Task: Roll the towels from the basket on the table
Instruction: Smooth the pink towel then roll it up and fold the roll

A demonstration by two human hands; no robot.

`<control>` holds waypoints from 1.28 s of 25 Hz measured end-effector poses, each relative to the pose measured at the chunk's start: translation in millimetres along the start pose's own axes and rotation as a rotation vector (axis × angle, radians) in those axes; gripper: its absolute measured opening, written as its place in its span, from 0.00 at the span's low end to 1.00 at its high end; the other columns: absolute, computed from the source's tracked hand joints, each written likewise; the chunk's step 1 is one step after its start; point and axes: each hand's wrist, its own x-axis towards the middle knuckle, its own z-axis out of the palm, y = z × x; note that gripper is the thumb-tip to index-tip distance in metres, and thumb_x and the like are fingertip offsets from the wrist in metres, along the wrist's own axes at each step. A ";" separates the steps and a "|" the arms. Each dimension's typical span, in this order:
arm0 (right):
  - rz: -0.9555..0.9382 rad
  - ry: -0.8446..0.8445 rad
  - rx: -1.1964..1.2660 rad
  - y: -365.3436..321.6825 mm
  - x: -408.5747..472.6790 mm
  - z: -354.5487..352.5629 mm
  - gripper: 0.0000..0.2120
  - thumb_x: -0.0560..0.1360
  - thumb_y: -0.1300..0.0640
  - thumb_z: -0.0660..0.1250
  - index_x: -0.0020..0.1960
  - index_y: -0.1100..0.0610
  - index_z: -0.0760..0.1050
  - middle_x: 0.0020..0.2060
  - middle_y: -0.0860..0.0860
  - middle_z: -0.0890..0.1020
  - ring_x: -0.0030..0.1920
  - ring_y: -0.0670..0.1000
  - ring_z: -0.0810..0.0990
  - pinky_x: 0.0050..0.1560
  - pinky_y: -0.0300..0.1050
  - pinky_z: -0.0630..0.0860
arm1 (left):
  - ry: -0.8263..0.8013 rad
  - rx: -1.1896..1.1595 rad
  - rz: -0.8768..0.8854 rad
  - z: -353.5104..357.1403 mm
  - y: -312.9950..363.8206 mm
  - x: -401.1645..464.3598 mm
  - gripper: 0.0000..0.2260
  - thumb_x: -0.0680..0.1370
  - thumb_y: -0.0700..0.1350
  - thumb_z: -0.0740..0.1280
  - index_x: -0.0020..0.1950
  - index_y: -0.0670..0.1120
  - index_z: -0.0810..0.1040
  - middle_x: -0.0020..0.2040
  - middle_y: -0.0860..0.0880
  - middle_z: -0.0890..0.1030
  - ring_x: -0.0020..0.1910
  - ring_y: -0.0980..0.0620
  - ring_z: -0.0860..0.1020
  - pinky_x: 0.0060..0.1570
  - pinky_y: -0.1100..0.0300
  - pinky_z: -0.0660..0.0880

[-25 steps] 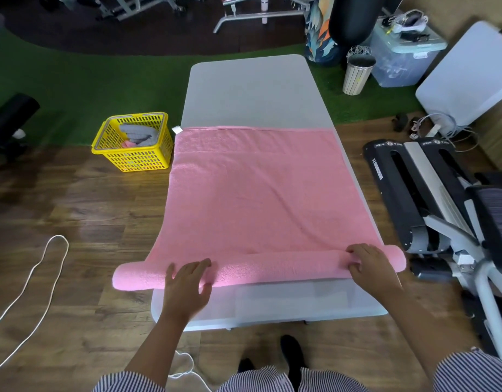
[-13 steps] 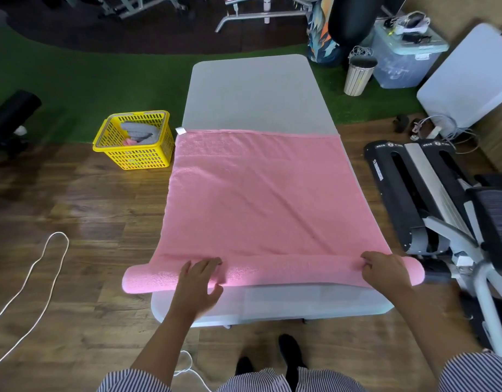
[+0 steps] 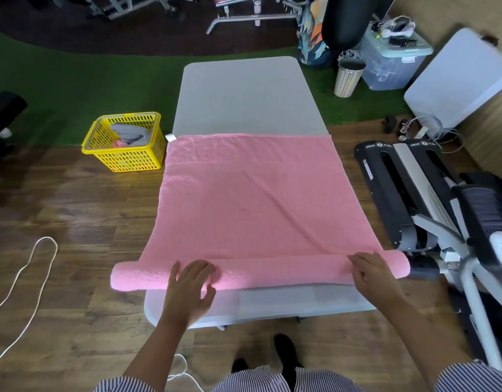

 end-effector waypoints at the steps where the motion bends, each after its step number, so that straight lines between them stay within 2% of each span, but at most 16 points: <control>1: -0.028 -0.033 -0.016 3.5 -1.6 2.1 0.21 0.67 0.53 0.58 0.51 0.63 0.80 0.46 0.56 0.82 0.47 0.58 0.80 0.59 0.63 0.72 | -0.025 0.013 0.008 1.9 -1.4 -2.4 0.21 0.67 0.51 0.66 0.60 0.52 0.73 0.57 0.54 0.78 0.60 0.54 0.73 0.67 0.42 0.61; 3: -0.030 -0.117 -0.051 8.7 -3.0 1.5 0.23 0.63 0.55 0.63 0.56 0.62 0.78 0.51 0.56 0.81 0.52 0.58 0.79 0.65 0.59 0.66 | -0.064 0.043 0.009 1.5 -2.2 -2.5 0.27 0.63 0.48 0.72 0.61 0.52 0.73 0.57 0.53 0.79 0.58 0.52 0.77 0.65 0.41 0.65; 4: 0.001 -0.159 -0.050 8.6 -1.2 -2.0 0.23 0.63 0.57 0.65 0.58 0.62 0.77 0.52 0.56 0.81 0.54 0.59 0.78 0.67 0.56 0.63 | -0.066 0.053 0.003 -1.4 -1.0 -1.4 0.25 0.63 0.47 0.72 0.60 0.52 0.73 0.54 0.53 0.81 0.54 0.52 0.79 0.61 0.42 0.68; 6: 0.059 -0.255 -0.022 2.3 7.3 -13.2 0.21 0.66 0.58 0.66 0.58 0.62 0.77 0.54 0.56 0.81 0.57 0.58 0.77 0.70 0.52 0.59 | -0.053 0.061 -0.020 -5.9 0.7 2.6 0.18 0.67 0.50 0.64 0.57 0.52 0.75 0.48 0.54 0.83 0.45 0.51 0.82 0.53 0.46 0.73; 9: 0.081 -0.338 -0.028 -6.4 20.9 -20.0 0.21 0.69 0.57 0.61 0.61 0.60 0.75 0.57 0.55 0.79 0.60 0.57 0.74 0.72 0.51 0.55 | -0.044 0.059 -0.054 -10.8 1.8 10.1 0.18 0.66 0.51 0.57 0.51 0.51 0.78 0.41 0.56 0.82 0.38 0.52 0.81 0.44 0.50 0.73; 12: 0.041 -0.188 0.042 -6.2 20.6 -13.8 0.21 0.69 0.63 0.64 0.62 0.60 0.73 0.58 0.55 0.78 0.62 0.57 0.73 0.72 0.55 0.54 | -0.024 0.040 -0.025 -9.0 1.4 10.6 0.18 0.68 0.48 0.57 0.55 0.49 0.77 0.50 0.52 0.81 0.48 0.50 0.80 0.51 0.46 0.74; 14: 0.013 -0.092 0.081 -7.0 15.9 -8.3 0.19 0.68 0.69 0.66 0.58 0.62 0.75 0.54 0.56 0.79 0.58 0.59 0.76 0.71 0.56 0.58 | 0.000 0.032 -0.021 -4.6 3.0 6.4 0.18 0.70 0.47 0.57 0.57 0.49 0.77 0.53 0.50 0.81 0.52 0.49 0.80 0.58 0.42 0.71; 16: 0.004 -0.052 0.064 -6.8 12.6 -0.9 0.16 0.68 0.70 0.67 0.55 0.63 0.78 0.51 0.56 0.81 0.55 0.59 0.78 0.70 0.57 0.59 | 0.006 0.024 -0.059 2.3 5.7 2.6 0.18 0.72 0.48 0.56 0.58 0.48 0.78 0.54 0.50 0.81 0.55 0.49 0.80 0.62 0.37 0.67; 18: 0.003 -0.067 0.021 -6.9 9.2 3.2 0.16 0.68 0.64 0.66 0.55 0.62 0.78 0.51 0.56 0.82 0.54 0.58 0.79 0.69 0.57 0.59 | 0.005 0.025 -0.093 7.7 8.3 0.5 0.19 0.72 0.48 0.59 0.59 0.47 0.79 0.54 0.50 0.82 0.56 0.50 0.80 0.63 0.35 0.64; 20: 0.007 -0.126 -0.016 -6.6 7.6 5.1 0.21 0.66 0.56 0.65 0.57 0.61 0.78 0.53 0.55 0.81 0.56 0.57 0.78 0.69 0.58 0.61 | -0.022 0.026 -0.117 7.5 11.5 1.8 0.20 0.68 0.48 0.66 0.59 0.47 0.79 0.54 0.51 0.82 0.55 0.50 0.80 0.63 0.36 0.66; 22: 0.012 -0.148 -0.045 -9.3 9.9 -1.8 0.20 0.66 0.56 0.66 0.57 0.61 0.78 0.52 0.56 0.81 0.55 0.58 0.78 0.68 0.57 0.63 | -0.064 0.037 -0.126 3.7 12.8 4.7 0.20 0.65 0.48 0.69 0.57 0.47 0.79 0.49 0.52 0.83 0.49 0.50 0.81 0.59 0.39 0.71; 24: 0.044 -0.185 -0.054 -12.9 13.9 -9.0 0.15 0.69 0.56 0.63 0.52 0.61 0.79 0.48 0.55 0.82 0.51 0.58 0.78 0.65 0.52 0.65 | -0.095 0.056 -0.112 -1.0 11.2 7.5 0.16 0.66 0.50 0.64 0.52 0.49 0.80 0.40 0.55 0.82 0.40 0.51 0.81 0.51 0.47 0.74; 27: 0.032 -0.285 -0.123 -14.0 20.9 -14.4 0.25 0.67 0.48 0.48 0.48 0.58 0.79 0.44 0.52 0.82 0.46 0.55 0.78 0.60 0.48 0.67 | -0.102 0.034 -0.079 -6.5 5.6 15.7 0.15 0.68 0.54 0.57 0.48 0.51 0.78 0.34 0.56 0.80 0.33 0.52 0.79 0.45 0.52 0.73; 28: 0.037 -0.264 -0.127 -12.6 24.5 -14.1 0.23 0.68 0.50 0.51 0.50 0.59 0.79 0.45 0.52 0.82 0.47 0.56 0.78 0.60 0.49 0.67 | -0.085 0.026 -0.069 -7.5 4.0 19.9 0.15 0.69 0.53 0.58 0.50 0.51 0.77 0.37 0.56 0.81 0.35 0.52 0.80 0.46 0.51 0.73; 30: 0.008 -0.147 -0.083 -12.9 27.8 -11.0 0.15 0.69 0.58 0.60 0.52 0.61 0.79 0.48 0.55 0.82 0.49 0.59 0.79 0.59 0.54 0.69 | -0.033 0.024 -0.059 -7.0 3.7 24.8 0.15 0.70 0.48 0.64 0.56 0.49 0.77 0.49 0.52 0.82 0.47 0.50 0.81 0.51 0.48 0.74; 32: -0.026 -0.063 -0.012 -17.1 31.7 -5.2 0.15 0.71 0.61 0.58 0.54 0.63 0.78 0.49 0.58 0.81 0.50 0.61 0.79 0.58 0.58 0.71 | -0.031 0.044 -0.051 -3.7 7.9 23.4 0.20 0.68 0.40 0.70 0.59 0.49 0.76 0.56 0.48 0.80 0.56 0.47 0.80 0.56 0.41 0.73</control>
